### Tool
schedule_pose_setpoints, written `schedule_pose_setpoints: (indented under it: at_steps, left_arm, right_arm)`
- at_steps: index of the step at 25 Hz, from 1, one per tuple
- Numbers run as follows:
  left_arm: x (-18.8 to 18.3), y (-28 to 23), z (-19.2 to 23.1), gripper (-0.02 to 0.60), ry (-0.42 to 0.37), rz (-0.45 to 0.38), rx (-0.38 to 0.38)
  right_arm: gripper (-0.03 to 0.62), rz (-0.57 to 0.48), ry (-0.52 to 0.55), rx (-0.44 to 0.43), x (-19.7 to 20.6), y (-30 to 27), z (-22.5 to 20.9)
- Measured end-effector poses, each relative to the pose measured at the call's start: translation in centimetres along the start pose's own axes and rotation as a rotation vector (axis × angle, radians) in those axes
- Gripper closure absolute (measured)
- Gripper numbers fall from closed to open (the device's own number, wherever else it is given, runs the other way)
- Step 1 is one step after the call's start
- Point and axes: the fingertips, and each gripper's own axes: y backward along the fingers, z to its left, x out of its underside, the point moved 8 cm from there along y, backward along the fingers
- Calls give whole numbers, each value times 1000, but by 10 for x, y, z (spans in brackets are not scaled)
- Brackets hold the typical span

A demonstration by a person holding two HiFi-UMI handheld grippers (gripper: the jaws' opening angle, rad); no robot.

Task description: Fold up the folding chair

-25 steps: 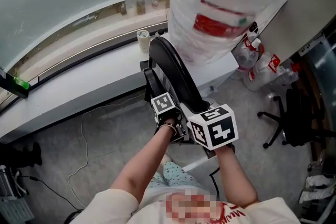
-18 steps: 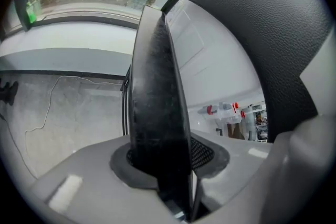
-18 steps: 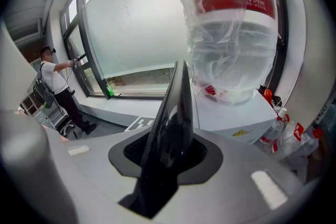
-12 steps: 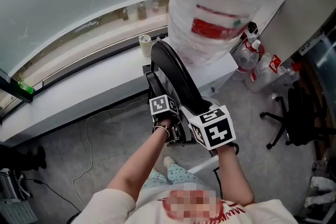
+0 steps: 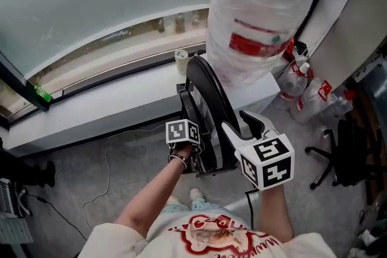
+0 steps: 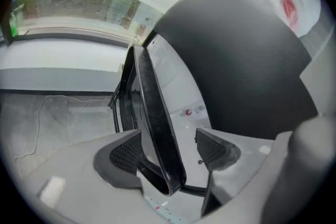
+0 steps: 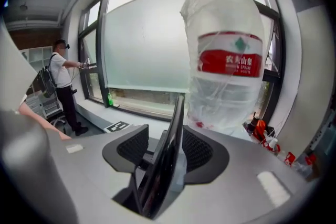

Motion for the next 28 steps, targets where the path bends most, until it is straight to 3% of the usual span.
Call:
schedule_pose_setpoints:
  at_steps: [2,3,4,5,8,9,13,15,20,23,28]
  left_arm:
    - [3,22,-6,252,-34,-91,22]
    - [4,35,-12,266,-59,-145,51]
    - [6,49,-20,302,-91,-192,88]
    - [9,63,-30,337,-128,-233,121]
    - [18,111,-53,564,-247,-383,115]
    - [20,125,-58,581,-289,-440,97]
    - [39,168,-68,581,-423,-594,52]
    - [51,185,-65,581,-421,-650,52]
    - [84,214,-51,581,-375,-755,157]
    - [106,223,-45,581,-357,-785,111]
    - [146,257,-43,581,-385,-895,27]
  right_arm:
    - [407,-96,34,-8,-6,8,5]
    - [461,-143,54,-18,-7,10,8]
    - [536,-178,71,-38,-6,10,12]
    - [565,-198,87,-65,-4,10,17]
    - [568,-238,139,-143,4,7,32]
    - [568,-255,151,-173,5,5,36]
    - [568,-308,117,-343,10,-6,54]
    - [568,-344,75,-439,10,-9,65]
    - [568,-450,-16,-630,7,-8,96]
    - [568,-476,8,-688,7,2,112]
    - [568,-465,50,-712,15,24,146]
